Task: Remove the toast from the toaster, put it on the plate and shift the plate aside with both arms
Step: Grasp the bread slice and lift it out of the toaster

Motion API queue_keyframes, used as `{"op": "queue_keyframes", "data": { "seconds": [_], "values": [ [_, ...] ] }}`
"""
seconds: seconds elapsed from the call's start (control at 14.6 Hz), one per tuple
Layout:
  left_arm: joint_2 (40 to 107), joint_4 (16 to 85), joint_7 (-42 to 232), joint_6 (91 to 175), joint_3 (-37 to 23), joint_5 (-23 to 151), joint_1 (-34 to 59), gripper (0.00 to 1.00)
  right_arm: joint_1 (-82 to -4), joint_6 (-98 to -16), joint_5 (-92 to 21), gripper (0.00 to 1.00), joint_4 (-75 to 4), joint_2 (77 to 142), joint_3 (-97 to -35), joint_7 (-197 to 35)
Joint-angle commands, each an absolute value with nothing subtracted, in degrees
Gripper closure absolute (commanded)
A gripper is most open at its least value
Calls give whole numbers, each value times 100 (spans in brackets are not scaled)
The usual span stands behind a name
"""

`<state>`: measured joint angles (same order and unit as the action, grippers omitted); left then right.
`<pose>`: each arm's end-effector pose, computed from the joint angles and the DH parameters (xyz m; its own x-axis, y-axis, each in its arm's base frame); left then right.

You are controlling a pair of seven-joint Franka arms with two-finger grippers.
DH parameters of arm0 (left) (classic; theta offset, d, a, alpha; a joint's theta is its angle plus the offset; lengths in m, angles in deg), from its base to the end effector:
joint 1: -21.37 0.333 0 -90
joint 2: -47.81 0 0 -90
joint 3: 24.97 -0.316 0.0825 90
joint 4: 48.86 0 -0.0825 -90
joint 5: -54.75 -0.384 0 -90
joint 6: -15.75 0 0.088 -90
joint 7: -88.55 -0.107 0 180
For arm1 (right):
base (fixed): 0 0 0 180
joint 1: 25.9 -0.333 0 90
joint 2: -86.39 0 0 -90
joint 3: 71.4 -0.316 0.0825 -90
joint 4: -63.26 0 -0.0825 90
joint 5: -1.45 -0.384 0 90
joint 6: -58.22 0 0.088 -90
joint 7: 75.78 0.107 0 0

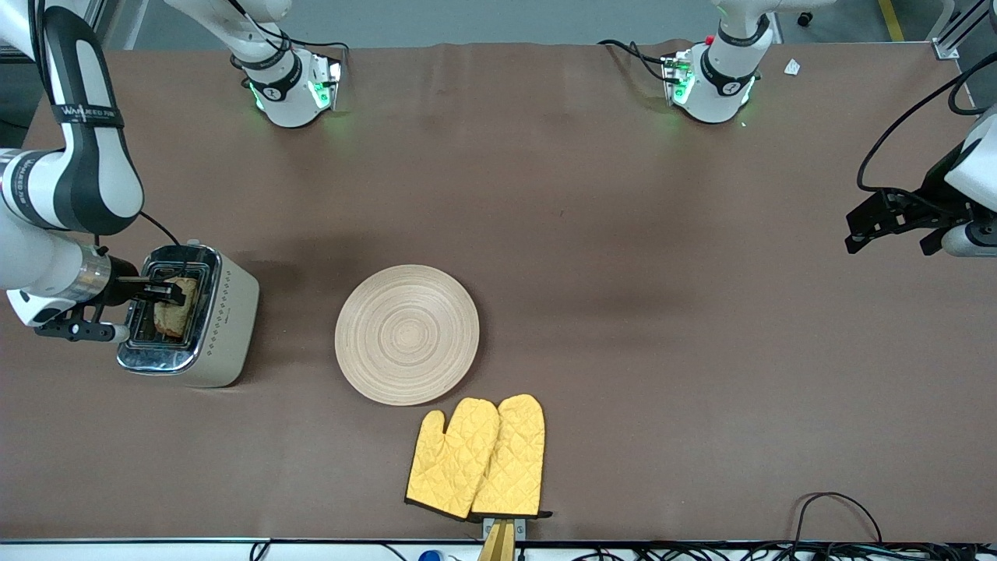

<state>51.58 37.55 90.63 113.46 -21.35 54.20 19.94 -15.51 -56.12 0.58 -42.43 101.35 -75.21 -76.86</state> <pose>0.5865 -0.0496 0.6297 0.9900 -0.0517 0.1313 -0.0520 -0.9986 -0.0007 0.6052 -0.0710 0.3765 0.9888 -0.1018 -0.1089 -0.1058 -0.9939 -0.0323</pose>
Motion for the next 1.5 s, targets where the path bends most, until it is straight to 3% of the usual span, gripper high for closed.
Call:
{"op": "queue_keyframes", "data": {
  "seconds": [0.0, 0.55, 0.82, 1.09, 1.43],
  "values": [
    [5150, 3736, 9083, 11348, -2146, 5387, 1988, 0, -1492, -5473, 48, 100, -4248, 10045, -7545, -7674],
    [5150, 3736, 9074, 11348, -2146, 5387, 1997, 0, -1509, -3725, 22, 100, -2887, 9799, -7580, -7991],
    [5159, 3736, 9057, 11348, -2154, 5387, 1997, 0, -1956, -3266, -92, 100, -2481, 9755, -7597, -7886],
    [5158, 3736, 9048, 11348, -2155, 5387, 2006, 0, -2675, -4019, -383, 100, -2779, 9807, -7580, -7255],
    [5185, 3728, 8987, 11348, -2155, 5387, 2145, 0, -3599, -5916, -548, 100, -3911, 9922, -7580, -5946]
  ]
}}
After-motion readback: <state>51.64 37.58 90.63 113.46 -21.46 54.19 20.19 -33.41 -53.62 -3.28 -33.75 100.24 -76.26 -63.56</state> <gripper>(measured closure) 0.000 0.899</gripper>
